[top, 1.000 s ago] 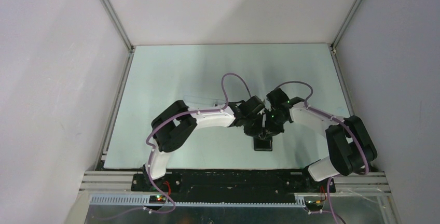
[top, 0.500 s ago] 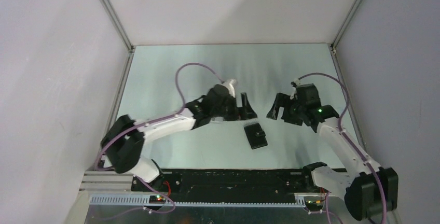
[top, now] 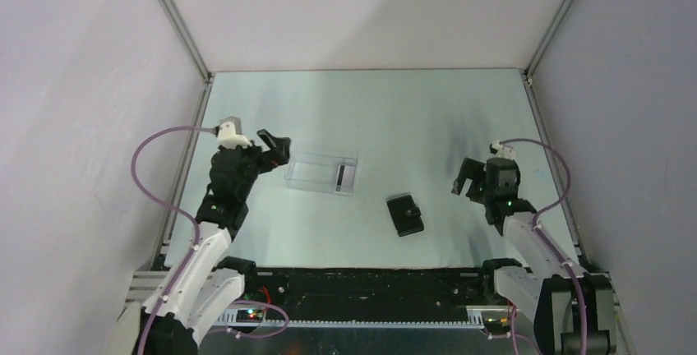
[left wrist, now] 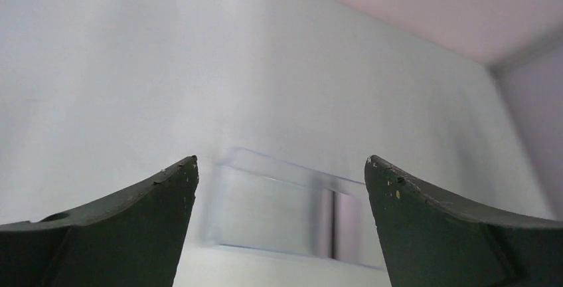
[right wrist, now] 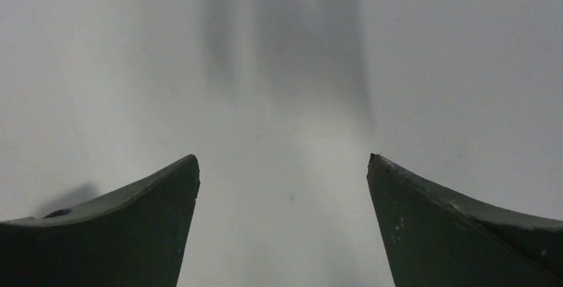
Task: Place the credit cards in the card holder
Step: Reset both arms
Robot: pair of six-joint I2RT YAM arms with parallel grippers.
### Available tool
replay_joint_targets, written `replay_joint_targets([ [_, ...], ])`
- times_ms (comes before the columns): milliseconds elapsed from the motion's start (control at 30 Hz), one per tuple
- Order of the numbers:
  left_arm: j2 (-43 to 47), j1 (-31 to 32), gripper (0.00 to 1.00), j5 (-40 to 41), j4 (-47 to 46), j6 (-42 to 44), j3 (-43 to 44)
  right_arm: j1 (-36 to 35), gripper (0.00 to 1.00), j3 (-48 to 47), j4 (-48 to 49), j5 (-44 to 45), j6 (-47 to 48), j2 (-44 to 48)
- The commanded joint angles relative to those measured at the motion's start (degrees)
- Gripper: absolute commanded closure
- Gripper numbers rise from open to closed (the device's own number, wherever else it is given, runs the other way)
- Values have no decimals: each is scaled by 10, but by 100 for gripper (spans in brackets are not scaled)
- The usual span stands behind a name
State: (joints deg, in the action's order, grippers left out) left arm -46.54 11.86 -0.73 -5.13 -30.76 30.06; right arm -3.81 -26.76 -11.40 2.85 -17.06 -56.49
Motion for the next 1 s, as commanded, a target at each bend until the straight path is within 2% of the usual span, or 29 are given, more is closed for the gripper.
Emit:
replay_joint_targets([
  [0, 7, -41, 0, 167, -25, 172, -25, 3, 1, 98, 286, 95, 68, 9],
  [100, -44, -67, 0, 196, -72, 217, -39, 7, 1, 104, 352, 101, 74, -21],
  [267, -185, -74, 0, 277, -259, 286, -73, 18, 1, 96, 490, 92, 81, -104],
  [367, -245, -81, 0, 279, -397, 315, -100, 27, 1, 60, 501, 77, 111, -157],
  [400, -248, -86, 0, 277, -406, 312, -109, 32, 1, 60, 510, 59, 120, -166],
  [467, -239, -104, 0, 258, -424, 288, -130, 55, 1, 91, 598, 7, 126, -196],
  [533, -239, -113, 0, 217, -500, 292, -184, 58, 1, 110, 642, -18, 137, -208],
  [567, -262, -114, 0, 200, -616, 298, -206, 57, 1, 118, 657, -20, 138, -212],
  [600, -253, -114, 0, 211, -628, 296, -229, 56, 1, 119, 659, -21, 138, -212],
  [700, -254, -114, 0, 272, -611, 269, -222, 56, 1, 122, 666, -21, 139, -213],
  [967, -261, -110, 0, 261, -588, 281, -200, 56, 1, 122, 665, -22, 140, -213],
])
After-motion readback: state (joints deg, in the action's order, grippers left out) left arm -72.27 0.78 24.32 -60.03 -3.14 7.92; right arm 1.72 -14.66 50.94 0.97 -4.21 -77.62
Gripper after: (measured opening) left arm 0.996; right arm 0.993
